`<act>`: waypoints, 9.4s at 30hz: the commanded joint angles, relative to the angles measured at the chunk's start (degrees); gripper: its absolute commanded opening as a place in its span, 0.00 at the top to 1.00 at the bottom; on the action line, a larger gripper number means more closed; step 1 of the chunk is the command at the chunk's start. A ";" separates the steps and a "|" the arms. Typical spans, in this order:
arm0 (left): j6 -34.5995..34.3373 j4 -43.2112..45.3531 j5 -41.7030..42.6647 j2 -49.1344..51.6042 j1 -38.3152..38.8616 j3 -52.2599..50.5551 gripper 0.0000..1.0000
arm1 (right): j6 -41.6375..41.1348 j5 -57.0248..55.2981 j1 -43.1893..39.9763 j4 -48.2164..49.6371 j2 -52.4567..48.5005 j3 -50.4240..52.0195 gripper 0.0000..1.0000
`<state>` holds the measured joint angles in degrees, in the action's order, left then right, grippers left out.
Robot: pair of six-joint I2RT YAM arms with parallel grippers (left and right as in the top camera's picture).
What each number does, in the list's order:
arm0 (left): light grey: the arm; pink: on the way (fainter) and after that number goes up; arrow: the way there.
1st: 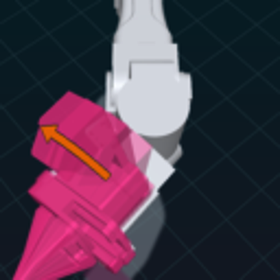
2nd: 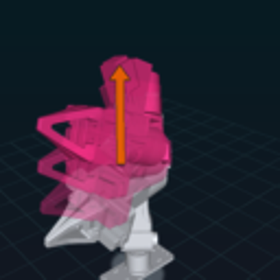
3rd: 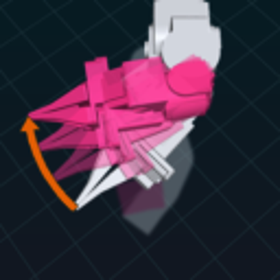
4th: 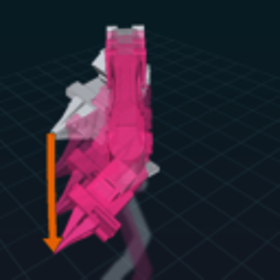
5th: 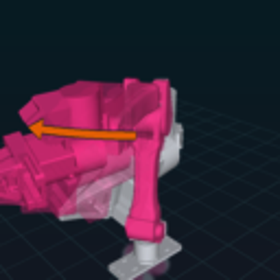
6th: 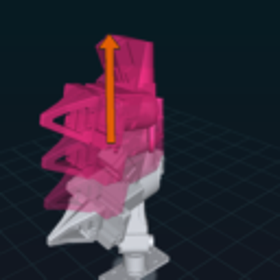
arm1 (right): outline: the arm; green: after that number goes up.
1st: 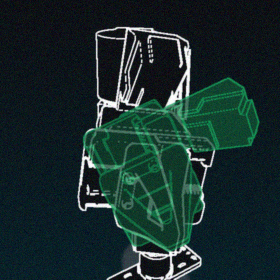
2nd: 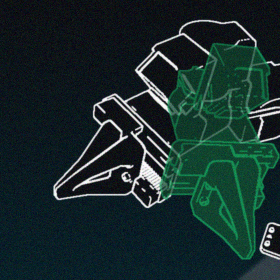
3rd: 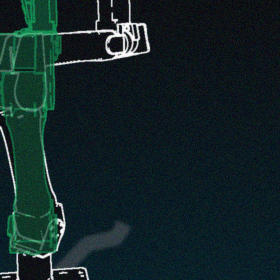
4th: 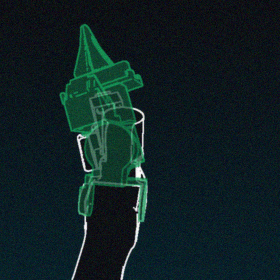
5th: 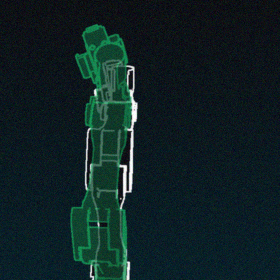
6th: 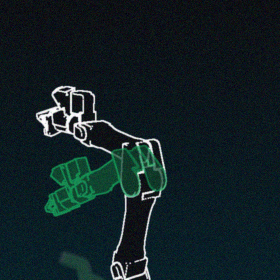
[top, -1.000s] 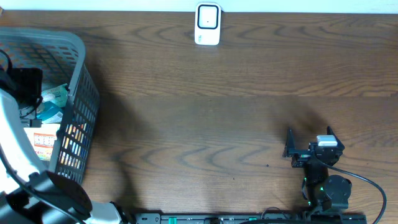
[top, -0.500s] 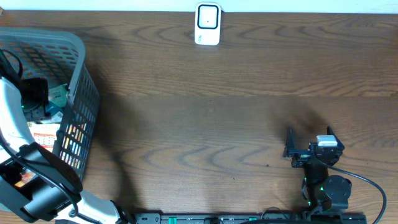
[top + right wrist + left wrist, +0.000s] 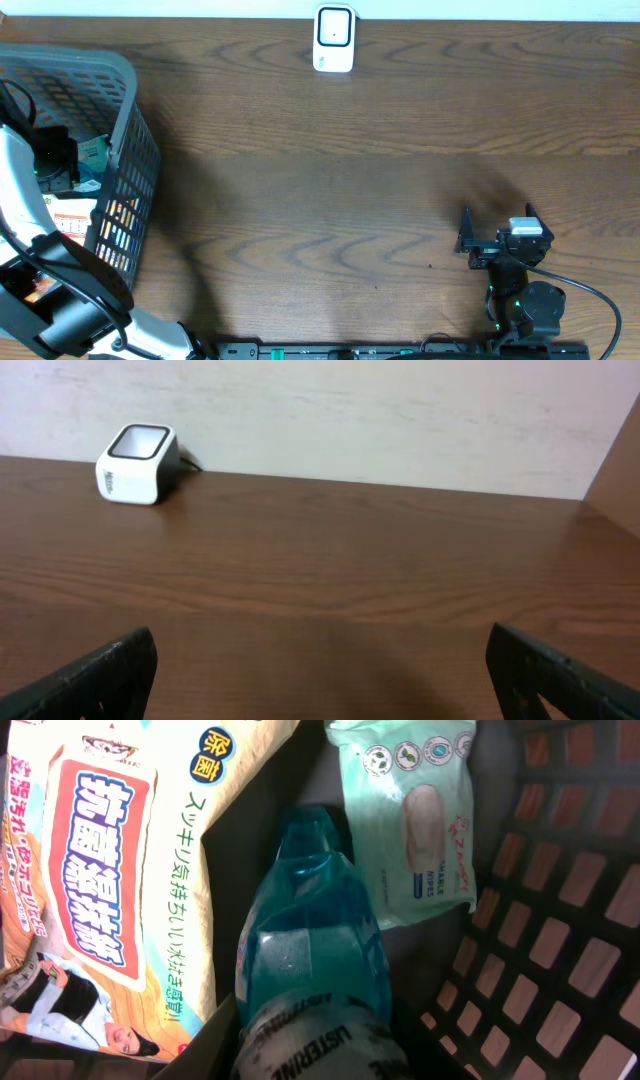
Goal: Scan the item barcode
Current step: 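Reach the left gripper into the basket and grasp the blue Listerine bottle, then carry the Listerine bottle to the table centre and set it upright, then return the left gripper to the basket and grasp the wet-wipes pack, then carry the wet-wipes pack right and turn it over the table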
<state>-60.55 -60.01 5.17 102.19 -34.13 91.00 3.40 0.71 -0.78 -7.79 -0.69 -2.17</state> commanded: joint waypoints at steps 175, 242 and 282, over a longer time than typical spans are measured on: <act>14.43 6.12 -6.19 -1.79 -0.26 -13.25 0.88 | 0.52 0.28 0.39 0.11 0.28 0.24 0.01; 48.33 37.40 5.31 6.97 80.46 -6.27 0.08 | 0.52 0.28 0.39 0.11 0.28 0.26 0.01; 63.95 38.64 5.84 20.83 82.84 -6.38 0.93 | 0.52 0.31 0.39 0.11 0.28 0.26 0.01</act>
<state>1.98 -20.75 23.38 123.24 49.08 84.07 3.40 0.71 -0.78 -7.79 -0.69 -2.17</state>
